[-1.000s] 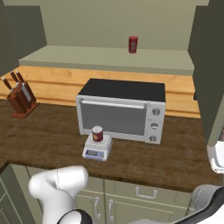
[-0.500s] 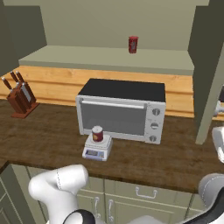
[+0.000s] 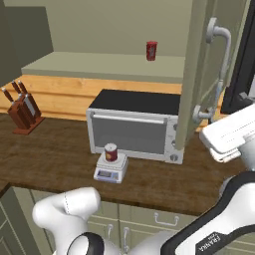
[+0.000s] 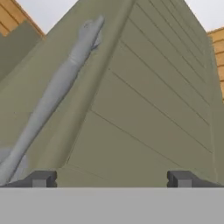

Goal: Pick the canned food and place it on the digital scale for weighing, and close the cabinet.

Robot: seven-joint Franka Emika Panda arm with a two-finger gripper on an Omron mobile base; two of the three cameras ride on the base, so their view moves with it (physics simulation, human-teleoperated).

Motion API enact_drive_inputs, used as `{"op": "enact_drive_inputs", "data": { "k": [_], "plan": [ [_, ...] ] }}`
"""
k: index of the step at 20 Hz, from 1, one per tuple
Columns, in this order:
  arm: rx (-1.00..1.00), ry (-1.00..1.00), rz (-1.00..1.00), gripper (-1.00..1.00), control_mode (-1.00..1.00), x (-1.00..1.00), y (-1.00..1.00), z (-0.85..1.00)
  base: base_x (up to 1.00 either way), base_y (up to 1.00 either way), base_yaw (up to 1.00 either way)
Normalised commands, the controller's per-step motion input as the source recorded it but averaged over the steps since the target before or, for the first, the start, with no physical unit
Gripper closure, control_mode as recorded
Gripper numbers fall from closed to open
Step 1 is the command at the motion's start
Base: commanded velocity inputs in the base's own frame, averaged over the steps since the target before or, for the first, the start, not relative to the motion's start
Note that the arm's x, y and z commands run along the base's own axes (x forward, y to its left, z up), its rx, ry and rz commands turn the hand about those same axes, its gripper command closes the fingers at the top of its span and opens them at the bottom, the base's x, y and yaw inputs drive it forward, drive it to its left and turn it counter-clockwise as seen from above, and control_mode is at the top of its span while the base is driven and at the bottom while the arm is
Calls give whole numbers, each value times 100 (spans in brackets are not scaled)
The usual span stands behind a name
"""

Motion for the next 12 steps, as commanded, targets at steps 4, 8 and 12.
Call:
{"op": "enact_drive_inputs", "data": {
  "k": [4, 8, 12],
  "plan": [
    [-50, 24, 0, -100, -100, 88, 100, 3, 0, 0, 0],
    [-47, 22, 0, -100, -100, 100, 100, 0, 0, 0, 0],
    [-43, 13, -2, -100, -100, 100, 100, 0, 0, 0, 0]
  ]
}}
